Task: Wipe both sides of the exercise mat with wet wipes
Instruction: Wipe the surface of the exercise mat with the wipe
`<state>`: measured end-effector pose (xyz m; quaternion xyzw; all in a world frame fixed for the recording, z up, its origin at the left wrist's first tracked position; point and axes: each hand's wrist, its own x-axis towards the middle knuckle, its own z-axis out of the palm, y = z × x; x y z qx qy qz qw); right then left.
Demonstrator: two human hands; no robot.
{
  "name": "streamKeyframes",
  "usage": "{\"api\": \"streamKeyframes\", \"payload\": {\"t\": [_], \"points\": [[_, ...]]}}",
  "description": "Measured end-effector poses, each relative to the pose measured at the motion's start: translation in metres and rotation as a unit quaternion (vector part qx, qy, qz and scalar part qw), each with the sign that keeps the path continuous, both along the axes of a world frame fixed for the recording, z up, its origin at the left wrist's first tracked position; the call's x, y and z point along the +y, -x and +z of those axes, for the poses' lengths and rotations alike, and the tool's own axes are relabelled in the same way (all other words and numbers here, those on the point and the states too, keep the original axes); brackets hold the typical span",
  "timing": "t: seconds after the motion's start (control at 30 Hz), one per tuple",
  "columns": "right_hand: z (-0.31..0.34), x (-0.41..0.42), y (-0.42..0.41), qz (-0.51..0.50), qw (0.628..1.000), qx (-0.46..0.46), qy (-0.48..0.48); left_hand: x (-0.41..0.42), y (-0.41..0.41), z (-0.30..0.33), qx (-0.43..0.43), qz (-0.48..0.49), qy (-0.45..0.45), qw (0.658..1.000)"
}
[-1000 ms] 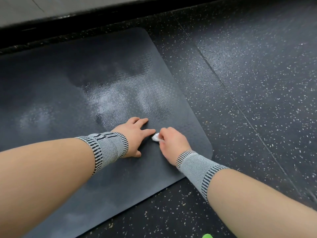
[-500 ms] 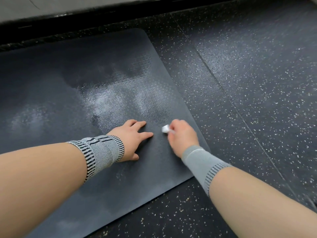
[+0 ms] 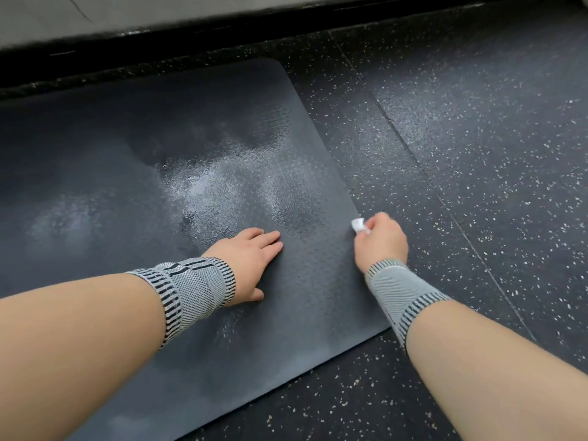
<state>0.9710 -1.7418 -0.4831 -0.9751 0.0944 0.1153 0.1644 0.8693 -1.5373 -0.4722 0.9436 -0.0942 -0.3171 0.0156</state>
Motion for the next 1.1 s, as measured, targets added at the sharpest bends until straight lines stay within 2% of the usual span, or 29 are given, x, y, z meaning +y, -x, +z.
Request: {"api": "streamKeyframes", "payload": {"t": [0.03,0.07,0.13,0.2,0.23,0.3,0.4,0.47,0.53,0.63,0.67,0.73,0.83,0.9,0.97,1.07,1.1], "points": [[0.000,-0.001,0.000,-0.014,1.000,0.001,0.010,0.000,0.000,-0.001,-0.001,0.000,0.000,1.000],[0.002,0.007,0.005,0.013,1.000,0.002,0.016,0.000,0.000,-0.001,-0.001,0.001,0.000,1.000],[0.002,0.034,0.026,0.134,0.991,0.020,-0.002,0.000,0.000,-0.001,-0.001,0.000,0.001,1.000],[-0.002,0.053,0.044,0.261,0.964,0.033,-0.028,0.001,-0.001,0.001,-0.006,-0.004,0.003,1.000],[-0.003,0.055,0.043,0.287,0.957,0.025,-0.028,0.001,-0.002,0.002,-0.006,-0.003,0.006,1.000],[-0.004,0.042,0.023,0.225,0.974,0.005,-0.005,0.002,-0.003,0.003,-0.003,-0.003,0.009,1.000],[0.000,0.010,-0.007,0.026,1.000,-0.013,0.009,0.002,-0.001,0.003,-0.003,-0.001,0.011,1.000],[0.002,0.015,-0.004,0.008,1.000,-0.007,0.017,0.001,-0.001,0.003,-0.002,0.000,0.010,1.000],[0.002,0.037,0.014,0.095,0.995,0.009,0.002,0.000,-0.001,0.003,-0.003,-0.001,0.008,1.000],[-0.002,0.065,0.040,0.274,0.961,0.027,-0.028,0.003,-0.003,0.004,-0.004,-0.005,0.012,1.000],[-0.003,0.065,0.038,0.295,0.955,0.022,-0.024,0.004,-0.004,0.003,-0.003,-0.006,0.015,1.000],[-0.003,0.053,0.017,0.220,0.976,0.003,-0.003,0.006,-0.006,0.001,0.002,-0.011,0.018,1.000],[0.002,0.021,-0.012,0.015,1.000,-0.014,0.012,0.007,-0.005,0.000,0.001,-0.014,0.013,1.000],[0.003,0.022,-0.009,-0.003,1.000,-0.005,0.020,0.006,-0.004,0.000,0.001,-0.014,0.011,1.000],[0.001,0.042,0.008,0.080,0.997,0.000,0.008,0.006,-0.004,0.001,-0.002,-0.014,0.013,1.000],[-0.005,0.067,0.030,0.265,0.964,0.013,-0.026,0.008,-0.005,0.002,-0.009,-0.011,0.020,1.000],[-0.005,0.067,0.026,0.281,0.959,0.008,-0.026,0.008,-0.005,0.002,-0.009,-0.010,0.022,1.000]]}}
